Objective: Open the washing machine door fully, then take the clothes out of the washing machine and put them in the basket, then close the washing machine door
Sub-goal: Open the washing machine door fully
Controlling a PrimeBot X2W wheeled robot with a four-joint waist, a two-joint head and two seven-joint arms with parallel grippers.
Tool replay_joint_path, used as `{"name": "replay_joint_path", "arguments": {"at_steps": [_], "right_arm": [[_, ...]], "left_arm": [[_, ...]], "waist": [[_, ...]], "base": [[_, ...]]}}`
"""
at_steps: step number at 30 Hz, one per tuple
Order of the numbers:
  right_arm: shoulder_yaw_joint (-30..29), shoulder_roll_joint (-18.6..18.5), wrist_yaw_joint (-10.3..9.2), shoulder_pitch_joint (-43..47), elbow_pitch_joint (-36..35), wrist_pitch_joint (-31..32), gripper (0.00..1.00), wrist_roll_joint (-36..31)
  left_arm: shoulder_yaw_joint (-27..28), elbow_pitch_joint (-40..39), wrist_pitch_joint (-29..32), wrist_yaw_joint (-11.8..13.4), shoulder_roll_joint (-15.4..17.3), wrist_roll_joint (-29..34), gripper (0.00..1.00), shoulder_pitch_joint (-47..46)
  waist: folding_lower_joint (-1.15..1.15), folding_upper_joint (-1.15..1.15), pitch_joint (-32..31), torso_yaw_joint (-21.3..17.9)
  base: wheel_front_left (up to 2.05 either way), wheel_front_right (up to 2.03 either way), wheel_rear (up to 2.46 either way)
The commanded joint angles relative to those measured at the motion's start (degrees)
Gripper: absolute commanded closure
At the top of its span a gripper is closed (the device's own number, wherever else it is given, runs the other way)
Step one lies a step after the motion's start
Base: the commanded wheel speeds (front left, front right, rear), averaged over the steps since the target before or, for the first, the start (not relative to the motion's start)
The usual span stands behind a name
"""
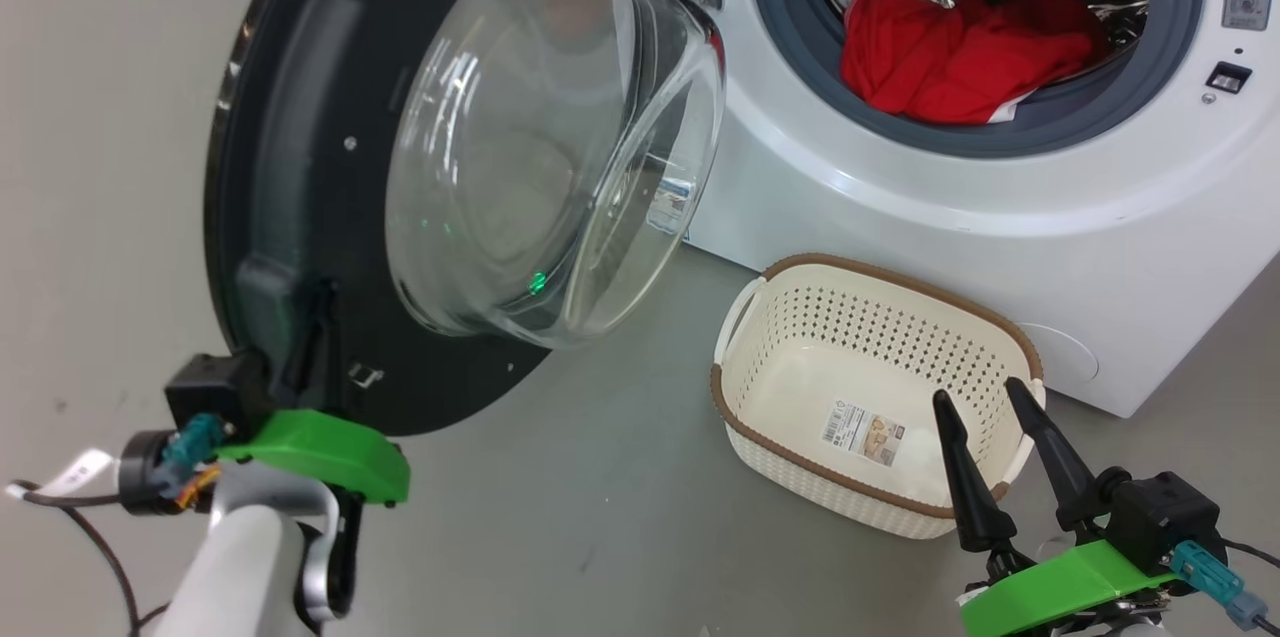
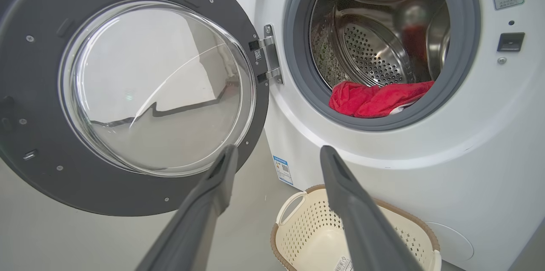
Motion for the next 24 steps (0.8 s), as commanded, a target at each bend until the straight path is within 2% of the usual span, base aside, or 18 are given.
{"name": "replay_joint_path", "arguments": {"at_steps": [1, 24], "right_arm": [[1.37, -0.51, 0.36, -2.04, -1.50, -0.54, 0.00, -0.62], [0.09, -0.51, 0.36, -1.88, -4.29, 1.63, 0.00, -2.89]], "left_arm": [[3.53, -0.62, -0.69, 0.01, 2.95, 0.47, 1.00, -3.21], [12.12, 9.71, -0.70, -4.11, 2.40, 2.94, 1.00, -11.09]], "waist": [[0.00, 0.00, 0.34, 0.00], [0.00, 0.00, 3.59, 0.08]], "base": [[0.00, 0.00, 0.00], [0.00, 0.00, 0.00]]}}
